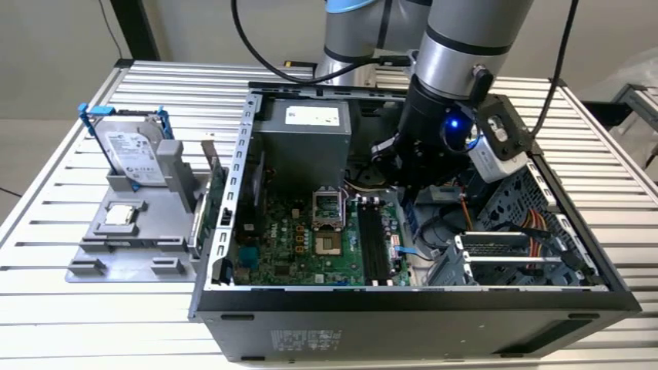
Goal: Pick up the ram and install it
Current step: 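Insert the ram into the slot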
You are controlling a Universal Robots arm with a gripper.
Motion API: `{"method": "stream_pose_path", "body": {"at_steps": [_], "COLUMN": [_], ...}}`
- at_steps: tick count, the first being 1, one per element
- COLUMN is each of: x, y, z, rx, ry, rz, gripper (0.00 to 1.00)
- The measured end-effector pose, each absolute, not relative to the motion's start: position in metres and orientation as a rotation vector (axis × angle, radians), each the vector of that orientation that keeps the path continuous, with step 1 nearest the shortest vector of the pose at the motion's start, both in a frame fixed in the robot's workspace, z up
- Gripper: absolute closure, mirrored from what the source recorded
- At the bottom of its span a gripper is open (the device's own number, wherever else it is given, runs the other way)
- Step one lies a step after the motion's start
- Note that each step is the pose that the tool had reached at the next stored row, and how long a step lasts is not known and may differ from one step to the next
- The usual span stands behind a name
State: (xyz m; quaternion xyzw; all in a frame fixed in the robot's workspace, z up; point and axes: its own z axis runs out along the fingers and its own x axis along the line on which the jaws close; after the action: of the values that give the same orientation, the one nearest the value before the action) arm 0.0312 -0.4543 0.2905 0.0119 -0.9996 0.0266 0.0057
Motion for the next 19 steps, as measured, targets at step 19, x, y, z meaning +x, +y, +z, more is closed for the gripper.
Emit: {"method": "stream_pose_path", "body": {"at_steps": [19], "x": [0.0312], "y": [-0.4544], "z": [0.2814], "rx": [-0.057], "ry": [-3.127], "rz": [0.083], "gripper": [1.00]}}
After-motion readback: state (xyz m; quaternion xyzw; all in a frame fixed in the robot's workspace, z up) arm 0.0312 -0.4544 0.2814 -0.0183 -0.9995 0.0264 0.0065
